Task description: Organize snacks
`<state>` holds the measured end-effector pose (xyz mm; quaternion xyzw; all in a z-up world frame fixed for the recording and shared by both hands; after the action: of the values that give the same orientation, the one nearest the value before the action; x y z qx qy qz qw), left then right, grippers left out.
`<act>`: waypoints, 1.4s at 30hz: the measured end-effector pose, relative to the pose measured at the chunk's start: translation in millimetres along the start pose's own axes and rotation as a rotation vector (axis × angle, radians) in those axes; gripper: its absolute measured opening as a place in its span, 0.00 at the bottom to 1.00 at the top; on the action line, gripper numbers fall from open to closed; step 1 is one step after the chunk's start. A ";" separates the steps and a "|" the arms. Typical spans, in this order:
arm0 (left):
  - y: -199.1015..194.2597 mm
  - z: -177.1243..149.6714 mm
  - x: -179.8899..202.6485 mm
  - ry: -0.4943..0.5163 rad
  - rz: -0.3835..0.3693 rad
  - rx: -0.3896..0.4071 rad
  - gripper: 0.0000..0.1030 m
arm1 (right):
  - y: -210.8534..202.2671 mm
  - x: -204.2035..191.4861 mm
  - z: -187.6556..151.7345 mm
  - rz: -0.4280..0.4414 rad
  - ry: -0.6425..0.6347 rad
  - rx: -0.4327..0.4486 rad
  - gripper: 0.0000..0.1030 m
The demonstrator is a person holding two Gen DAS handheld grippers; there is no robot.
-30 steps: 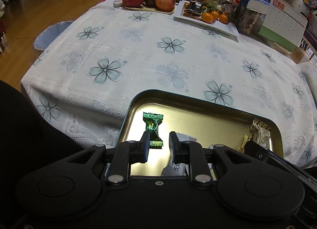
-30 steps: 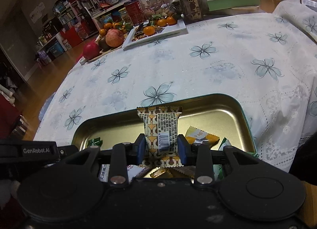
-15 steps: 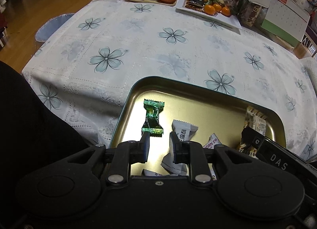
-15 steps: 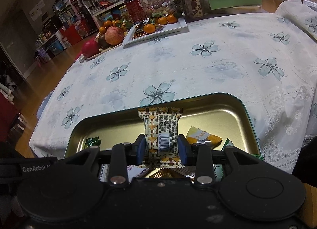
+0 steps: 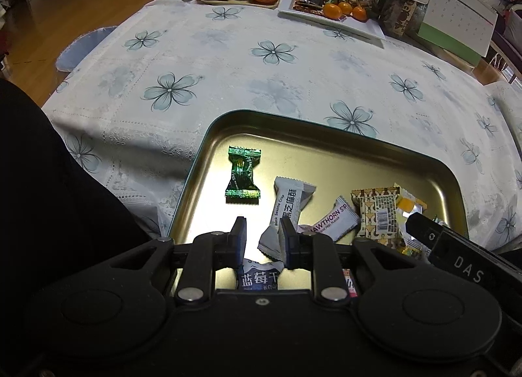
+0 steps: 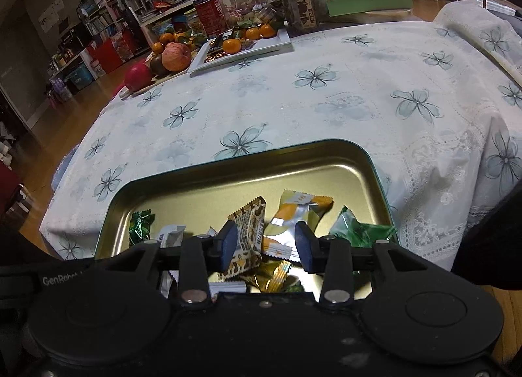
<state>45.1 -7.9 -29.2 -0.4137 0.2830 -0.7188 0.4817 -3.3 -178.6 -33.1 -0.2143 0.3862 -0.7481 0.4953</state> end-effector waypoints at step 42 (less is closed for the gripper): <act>-1.6 -28.0 22.9 0.094 0.048 -0.005 0.30 | -25.6 16.6 -37.5 -0.117 -0.039 -0.042 0.45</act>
<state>15.6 -28.3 -34.5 -0.3738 0.3169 -0.7251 0.4838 -51.4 -174.6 -36.8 -0.2615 0.3788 -0.7632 0.4534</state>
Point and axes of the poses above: each gripper's, at about its wrist camera, not at the fingertips, and y roughly the way its jaws point, x to its right, z to its top, the point moved 1 cm from there along y, roughly the way its jaws point, and after that the axes turned 14 degrees about -z, right-handed, at the moved point
